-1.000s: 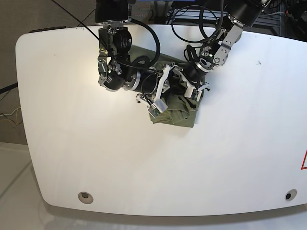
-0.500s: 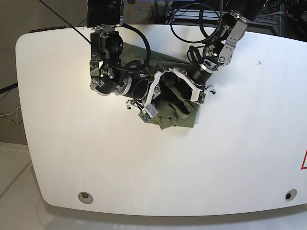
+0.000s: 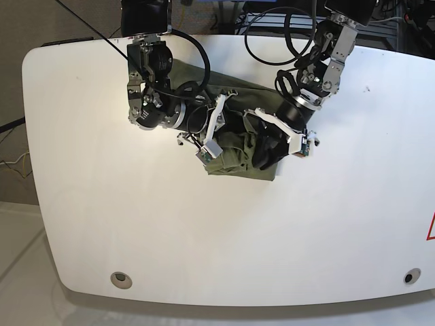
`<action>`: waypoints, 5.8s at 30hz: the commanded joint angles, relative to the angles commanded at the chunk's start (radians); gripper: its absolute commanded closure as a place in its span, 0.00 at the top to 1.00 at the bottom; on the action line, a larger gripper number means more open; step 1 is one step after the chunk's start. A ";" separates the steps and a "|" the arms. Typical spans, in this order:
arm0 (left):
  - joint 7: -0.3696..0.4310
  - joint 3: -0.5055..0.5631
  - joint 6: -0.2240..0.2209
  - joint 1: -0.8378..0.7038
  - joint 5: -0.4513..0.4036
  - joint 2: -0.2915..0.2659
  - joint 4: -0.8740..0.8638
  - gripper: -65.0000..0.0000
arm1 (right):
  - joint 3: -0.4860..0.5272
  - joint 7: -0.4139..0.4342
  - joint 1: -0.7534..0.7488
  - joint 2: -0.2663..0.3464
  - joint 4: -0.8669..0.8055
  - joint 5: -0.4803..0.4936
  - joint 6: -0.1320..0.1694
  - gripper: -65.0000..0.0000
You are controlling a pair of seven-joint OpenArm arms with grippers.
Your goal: Fold the T-shirt properly
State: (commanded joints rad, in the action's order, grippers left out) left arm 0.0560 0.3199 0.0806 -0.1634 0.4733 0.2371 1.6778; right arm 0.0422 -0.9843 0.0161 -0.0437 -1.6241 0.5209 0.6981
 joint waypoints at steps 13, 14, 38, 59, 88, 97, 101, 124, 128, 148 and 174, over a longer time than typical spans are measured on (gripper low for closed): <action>0.000 -0.183 -0.048 -0.075 0.000 0.002 0.103 0.12 | 0.005 0.014 0.011 -0.029 0.068 -0.005 0.000 0.00; 0.000 -0.190 -0.048 -0.077 0.000 0.003 0.103 0.12 | 0.005 0.014 0.015 -0.032 0.071 -0.006 0.000 0.00; 0.000 -0.284 -0.046 -0.137 -0.002 0.048 0.097 0.12 | 0.006 0.037 0.044 -0.078 0.126 -0.002 0.000 0.49; -0.107 -0.282 -0.046 -0.095 -0.002 0.046 0.098 0.12 | 0.012 0.034 0.054 -0.113 0.123 0.098 0.000 0.53; -0.121 -0.315 -0.048 -0.072 -0.002 0.081 0.104 0.12 | 0.178 0.095 0.112 -0.113 0.118 0.256 0.000 0.52; -0.121 -0.239 -0.051 -0.089 0.002 0.075 0.104 0.12 | 0.051 0.095 0.147 -0.043 0.086 0.255 0.000 0.52; -0.121 -0.186 -0.052 -0.107 0.002 0.075 0.106 0.12 | 0.032 0.095 0.164 -0.011 0.075 0.255 0.000 0.51; -0.121 0.181 -0.232 -0.098 -0.002 0.041 0.163 0.12 | 0.083 0.100 0.226 0.011 0.146 0.129 0.000 0.02; -0.121 0.187 -0.239 -0.100 -0.002 0.038 0.158 0.12 | 0.089 0.100 0.239 0.002 0.201 0.094 0.000 0.02; -0.021 0.184 -0.239 -0.141 0.003 0.040 -0.083 0.11 | 0.092 0.290 0.344 0.003 0.535 0.028 0.000 0.02; 0.026 0.081 -0.106 -0.063 0.003 0.040 -0.244 0.12 | 0.086 0.453 0.149 0.210 0.531 0.029 0.000 0.02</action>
State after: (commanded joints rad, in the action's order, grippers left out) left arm 0.0821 0.4012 -0.0253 -0.2263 0.4764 0.2770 1.4339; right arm 0.1281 -0.5317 0.1649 0.1665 -1.0932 0.5501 0.6981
